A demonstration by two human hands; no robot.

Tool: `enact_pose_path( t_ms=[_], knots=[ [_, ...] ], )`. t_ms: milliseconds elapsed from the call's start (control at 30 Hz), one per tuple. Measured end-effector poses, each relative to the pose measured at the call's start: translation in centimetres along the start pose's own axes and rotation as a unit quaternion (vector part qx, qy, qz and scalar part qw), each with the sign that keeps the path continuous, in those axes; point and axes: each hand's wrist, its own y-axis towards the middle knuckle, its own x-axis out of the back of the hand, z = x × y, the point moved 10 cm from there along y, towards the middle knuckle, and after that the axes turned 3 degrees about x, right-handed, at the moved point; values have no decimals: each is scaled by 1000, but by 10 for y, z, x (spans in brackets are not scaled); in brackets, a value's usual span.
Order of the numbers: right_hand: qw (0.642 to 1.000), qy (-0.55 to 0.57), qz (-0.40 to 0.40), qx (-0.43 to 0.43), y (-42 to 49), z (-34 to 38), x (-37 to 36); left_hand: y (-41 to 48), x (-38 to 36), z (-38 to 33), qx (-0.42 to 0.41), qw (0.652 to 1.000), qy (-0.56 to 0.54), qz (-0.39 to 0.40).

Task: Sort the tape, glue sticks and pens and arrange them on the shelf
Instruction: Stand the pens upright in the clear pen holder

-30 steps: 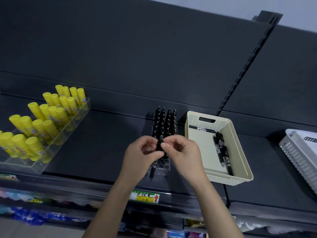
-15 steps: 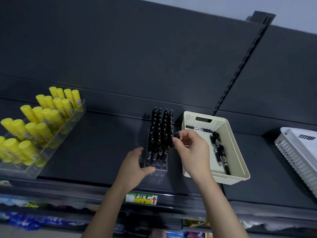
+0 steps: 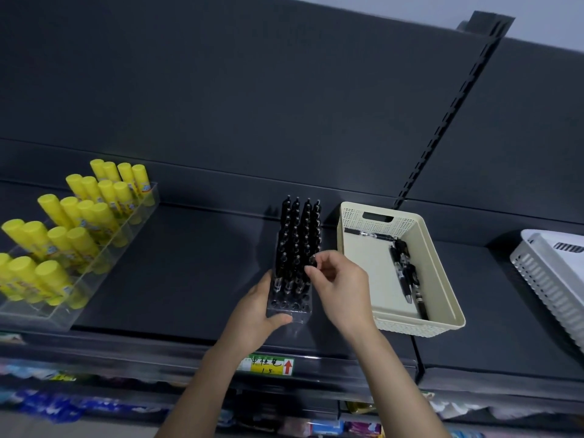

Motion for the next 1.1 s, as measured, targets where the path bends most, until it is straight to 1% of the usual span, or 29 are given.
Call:
enact_pose_path(
  t_ms=[133,367,500,567,633,667,733,900,967,1100],
  knots=[
    [999,-28,15,24,-1,6,-5,-2,6,-5,-11,1000,22,-15],
    [999,-36,36,-3,-3,0,-7,0,5,-1,0,999,45,-4],
    [996,-57,61,-15,-8,-9,-3,-2,17,-10,3,995,103,-12],
    [994,-75,70,-31,-9,-17,1,-4,24,-15,6,987,161,7],
    [993,-89,61,-50,-9,-25,9,-7,29,-22,8,976,213,45],
    [993,-93,52,-58,-9,-28,13,-8,31,-25,9,973,222,63],
    [993,-95,31,-66,-11,-30,20,-10,35,-37,2,974,211,84],
    [992,-101,-21,-73,-14,-32,39,-14,30,-78,-58,981,149,111],
    [990,-104,-35,-87,-14,-38,51,-12,23,-94,-77,983,119,113],
    [985,-119,-53,-109,-17,-61,84,-8,-2,-123,-110,983,94,110]
  ],
)
